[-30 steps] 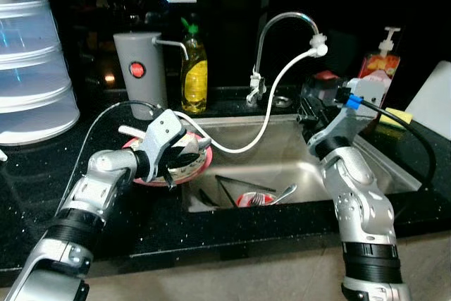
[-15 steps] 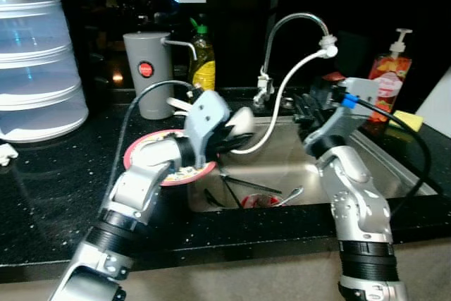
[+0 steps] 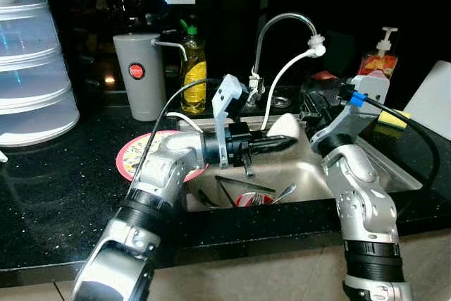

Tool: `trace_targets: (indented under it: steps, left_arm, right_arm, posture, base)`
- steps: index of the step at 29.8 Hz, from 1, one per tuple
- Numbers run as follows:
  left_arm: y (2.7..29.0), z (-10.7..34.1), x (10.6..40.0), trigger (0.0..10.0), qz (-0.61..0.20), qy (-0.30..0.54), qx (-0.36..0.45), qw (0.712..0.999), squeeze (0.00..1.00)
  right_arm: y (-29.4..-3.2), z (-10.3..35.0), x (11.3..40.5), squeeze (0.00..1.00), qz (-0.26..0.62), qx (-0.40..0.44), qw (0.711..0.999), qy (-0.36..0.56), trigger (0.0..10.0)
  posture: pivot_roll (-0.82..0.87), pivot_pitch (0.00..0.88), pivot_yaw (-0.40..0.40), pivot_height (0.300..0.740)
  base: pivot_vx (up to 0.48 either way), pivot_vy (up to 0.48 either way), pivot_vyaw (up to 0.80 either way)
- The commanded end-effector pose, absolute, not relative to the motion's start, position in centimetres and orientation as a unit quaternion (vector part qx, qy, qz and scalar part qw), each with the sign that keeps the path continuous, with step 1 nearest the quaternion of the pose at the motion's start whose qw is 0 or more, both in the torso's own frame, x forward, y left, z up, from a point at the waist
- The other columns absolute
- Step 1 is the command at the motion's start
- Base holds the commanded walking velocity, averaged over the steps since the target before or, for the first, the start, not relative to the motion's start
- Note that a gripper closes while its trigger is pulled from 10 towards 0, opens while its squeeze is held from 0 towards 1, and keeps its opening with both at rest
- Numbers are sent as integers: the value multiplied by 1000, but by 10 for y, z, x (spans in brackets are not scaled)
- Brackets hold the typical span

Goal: Kitchen organization

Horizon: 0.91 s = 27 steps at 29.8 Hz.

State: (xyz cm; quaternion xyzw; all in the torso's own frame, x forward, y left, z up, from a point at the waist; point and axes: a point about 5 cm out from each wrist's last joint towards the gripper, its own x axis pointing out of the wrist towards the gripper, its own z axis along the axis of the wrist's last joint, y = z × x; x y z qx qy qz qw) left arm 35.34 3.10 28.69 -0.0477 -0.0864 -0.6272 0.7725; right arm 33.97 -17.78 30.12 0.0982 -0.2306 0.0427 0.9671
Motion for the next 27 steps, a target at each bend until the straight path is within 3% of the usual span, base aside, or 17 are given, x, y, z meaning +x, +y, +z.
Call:
trace_targets:
  steps: [1, 7, 15, 16, 17, 18, 25, 26, 27]
  left_arm:
    - [32, 287, 361, 10000, -606, -70, -96, 787, 0]
    - [38, 258, 372, 10000, -566, 1, -194, 801, 0]
    - [39, 216, 370, 10000, -567, 62, -28, 821, 0]
    - [42, 212, 372, 10000, -556, 57, 28, 829, 553]
    - [42, 212, 372, 10000, -556, 57, 28, 829, 553]
    - [42, 212, 372, 10000, -552, 55, 42, 831, 1000]
    - [44, 224, 373, 10000, -550, 11, 32, 835, 1000]
    - [46, 240, 372, 10000, -551, -29, 1, 834, 0]
    - [46, 240, 372, 10000, -551, -29, 1, 834, 0]
  right_arm:
    - [-182, 300, 337, 0, 37, 95, 968, -231, 10000]
    - [-182, 300, 338, 0, 38, 94, 968, -229, 10000]
    - [-178, 300, 339, 0, 46, 96, 968, -228, 10000]
    - [-178, 300, 339, 0, 46, 97, 968, -228, 10000]
    - [-178, 300, 339, 0, 46, 97, 968, -228, 10000]
    - [-177, 300, 339, 0, 47, 98, 968, -228, 10000]
    - [-176, 301, 339, 0, 48, 100, 967, -229, 10000]
    - [-175, 302, 339, 0, 49, 100, 967, -229, 10000]
    - [-175, 302, 339, 0, 49, 100, 967, -229, 10000]
  posture:
    - [7, 28, -18, 740]
    - [5, 29, -21, 740]
    - [15, 25, -27, 740]
    - [18, 21, -27, 740]
    - [18, 21, -27, 740]
    - [18, 21, -27, 740]
    - [21, 18, -29, 740]
    - [24, 18, -32, 740]
    - [24, 18, -32, 740]
  base:
    - [0, 0, 0]
    - [0, 0, 0]
    - [0, 0, 0]
    - [0, 0, 0]
    - [0, 0, 0]
    - [0, 0, 0]
    - [0, 0, 0]
    - [0, 0, 0]
    - [0, 0, 0]
